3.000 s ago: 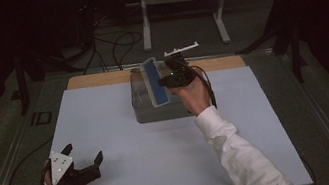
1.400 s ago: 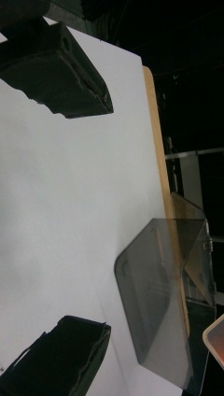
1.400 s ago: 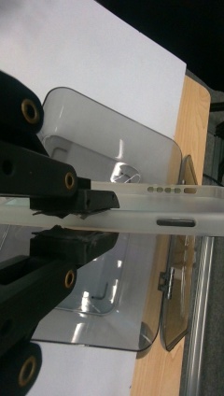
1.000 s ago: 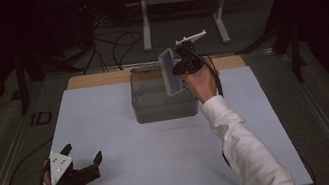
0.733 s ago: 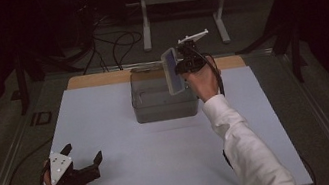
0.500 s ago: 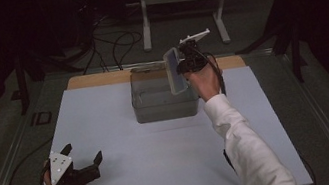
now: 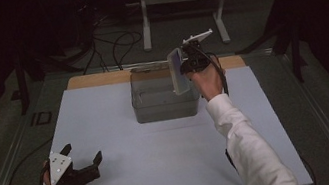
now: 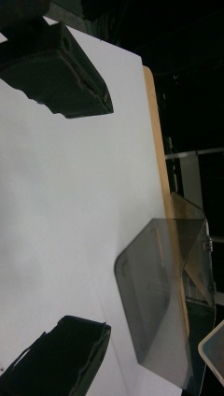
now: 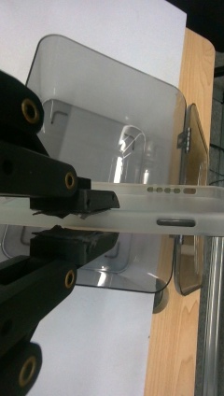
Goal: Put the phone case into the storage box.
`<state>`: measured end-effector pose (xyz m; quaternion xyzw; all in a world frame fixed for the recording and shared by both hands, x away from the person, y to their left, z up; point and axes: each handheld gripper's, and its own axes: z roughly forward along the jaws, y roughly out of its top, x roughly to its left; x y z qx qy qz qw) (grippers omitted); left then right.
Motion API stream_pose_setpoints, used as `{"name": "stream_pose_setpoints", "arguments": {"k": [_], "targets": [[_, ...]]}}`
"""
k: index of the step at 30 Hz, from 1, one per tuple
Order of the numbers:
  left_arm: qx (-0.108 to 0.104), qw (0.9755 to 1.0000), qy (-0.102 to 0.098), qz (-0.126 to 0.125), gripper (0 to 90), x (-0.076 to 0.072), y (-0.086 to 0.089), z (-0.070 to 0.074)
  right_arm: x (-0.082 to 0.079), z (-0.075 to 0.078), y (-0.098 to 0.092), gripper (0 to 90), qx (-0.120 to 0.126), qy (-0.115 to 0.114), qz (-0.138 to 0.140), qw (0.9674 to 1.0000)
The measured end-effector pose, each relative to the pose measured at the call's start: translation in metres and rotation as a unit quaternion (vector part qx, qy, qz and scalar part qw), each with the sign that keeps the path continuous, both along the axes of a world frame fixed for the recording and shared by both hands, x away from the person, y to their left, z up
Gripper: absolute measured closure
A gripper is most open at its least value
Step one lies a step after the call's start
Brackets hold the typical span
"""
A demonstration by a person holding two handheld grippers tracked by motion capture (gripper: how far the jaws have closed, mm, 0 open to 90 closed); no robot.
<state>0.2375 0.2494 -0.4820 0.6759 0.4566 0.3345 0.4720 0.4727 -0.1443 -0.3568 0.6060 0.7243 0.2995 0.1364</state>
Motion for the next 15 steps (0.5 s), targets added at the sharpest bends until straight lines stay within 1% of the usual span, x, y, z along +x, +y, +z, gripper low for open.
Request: {"name": "stream_pose_setpoints", "arguments": {"k": [8, 15], "targets": [[0.0, 1.0, 0.0, 0.0, 0.1, 0.0001, -0.0003, 0.0, 0.0017, -0.0042, -0.0067, 81.8, -0.003, 0.006, -0.011, 0.9999], [0.001, 1.0, 0.0, 0.001, 0.1, 0.0, 0.0, 0.0001, 0.0022, -0.0051, -0.0111, 81.8, -0.008, 0.007, -0.013, 0.9999]]}}
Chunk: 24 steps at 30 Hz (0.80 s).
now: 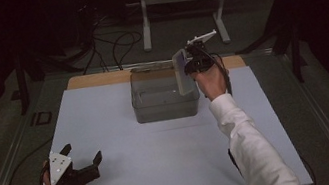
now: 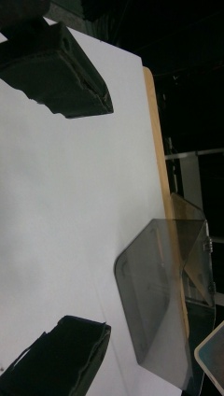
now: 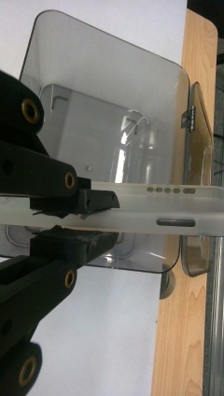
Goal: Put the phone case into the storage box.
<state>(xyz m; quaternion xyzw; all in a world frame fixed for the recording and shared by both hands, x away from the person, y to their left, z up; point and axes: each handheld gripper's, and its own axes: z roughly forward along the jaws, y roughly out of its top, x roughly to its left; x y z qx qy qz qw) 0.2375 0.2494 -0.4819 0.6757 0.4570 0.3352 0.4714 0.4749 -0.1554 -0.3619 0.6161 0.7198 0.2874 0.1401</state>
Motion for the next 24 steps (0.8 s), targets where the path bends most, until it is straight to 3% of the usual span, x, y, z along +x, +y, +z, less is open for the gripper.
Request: {"name": "stream_pose_setpoints", "arguments": {"k": [24], "targets": [[-0.001, 1.0, 0.0, 0.001, 0.1, 0.0, -0.0003, -0.0002, 0.0013, -0.0096, -0.0053, 81.8, -0.007, 0.011, -0.005, 0.9999]]}}
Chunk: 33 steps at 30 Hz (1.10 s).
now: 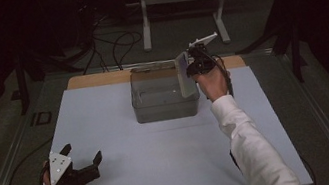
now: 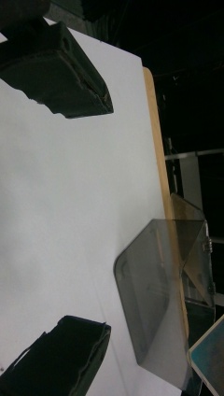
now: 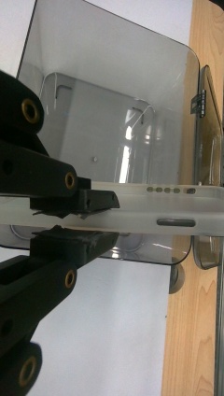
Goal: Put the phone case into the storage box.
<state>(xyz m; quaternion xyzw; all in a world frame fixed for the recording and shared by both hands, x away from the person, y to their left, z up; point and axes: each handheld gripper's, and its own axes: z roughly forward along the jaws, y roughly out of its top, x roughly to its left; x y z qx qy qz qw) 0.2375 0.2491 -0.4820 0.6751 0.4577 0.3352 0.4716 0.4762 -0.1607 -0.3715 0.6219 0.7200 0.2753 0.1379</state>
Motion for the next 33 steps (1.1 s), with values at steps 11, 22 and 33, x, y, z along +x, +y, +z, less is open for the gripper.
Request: {"name": "stream_pose_setpoints", "arguments": {"k": [11, 22, 33], "targets": [[0.0, 1.0, 0.001, 0.0, 0.1, 0.0, -0.001, 0.0, 0.001, -0.003, 0.001, 81.7, 0.0, 0.005, 0.002, 1.0], [0.001, 1.0, 0.001, 0.0, 0.1, 0.0, 0.0, 0.0, 0.001, -0.005, 0.003, 81.6, 0.001, 0.007, 0.005, 1.0], [0.001, 1.0, 0.001, 0.0, 0.1, 0.0, 0.0, 0.0, 0.001, -0.012, 0.002, 81.6, -0.002, 0.012, 0.003, 0.9999]]}}
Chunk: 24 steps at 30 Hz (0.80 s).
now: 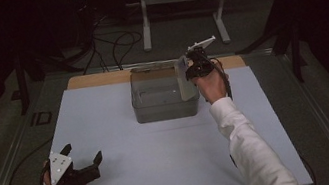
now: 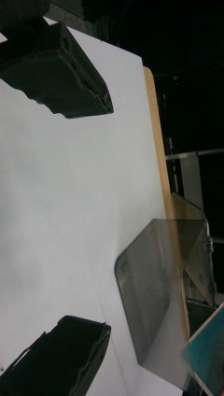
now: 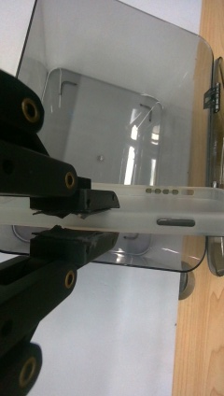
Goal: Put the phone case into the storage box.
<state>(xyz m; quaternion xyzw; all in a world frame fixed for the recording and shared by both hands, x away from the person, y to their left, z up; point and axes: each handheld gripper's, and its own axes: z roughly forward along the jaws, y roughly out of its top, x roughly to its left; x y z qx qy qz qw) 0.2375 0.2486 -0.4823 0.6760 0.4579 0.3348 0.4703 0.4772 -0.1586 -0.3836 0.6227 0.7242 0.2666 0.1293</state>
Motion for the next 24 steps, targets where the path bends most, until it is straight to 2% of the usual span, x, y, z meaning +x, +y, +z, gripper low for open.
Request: {"name": "stream_pose_setpoints", "arguments": {"k": [12, 24], "targets": [[0.0, 1.0, 0.0, 0.0, 0.1, -0.0001, 0.0001, 0.0001, 0.0007, -0.0033, 0.0016, 81.6, 0.0, 0.003, -0.004, 1.0], [-0.001, 1.0, -0.001, 0.001, 0.1, -0.0002, 0.0003, 0.0004, 0.0017, -0.0094, 0.0013, 81.5, -0.011, 0.006, -0.004, 0.9999]]}}
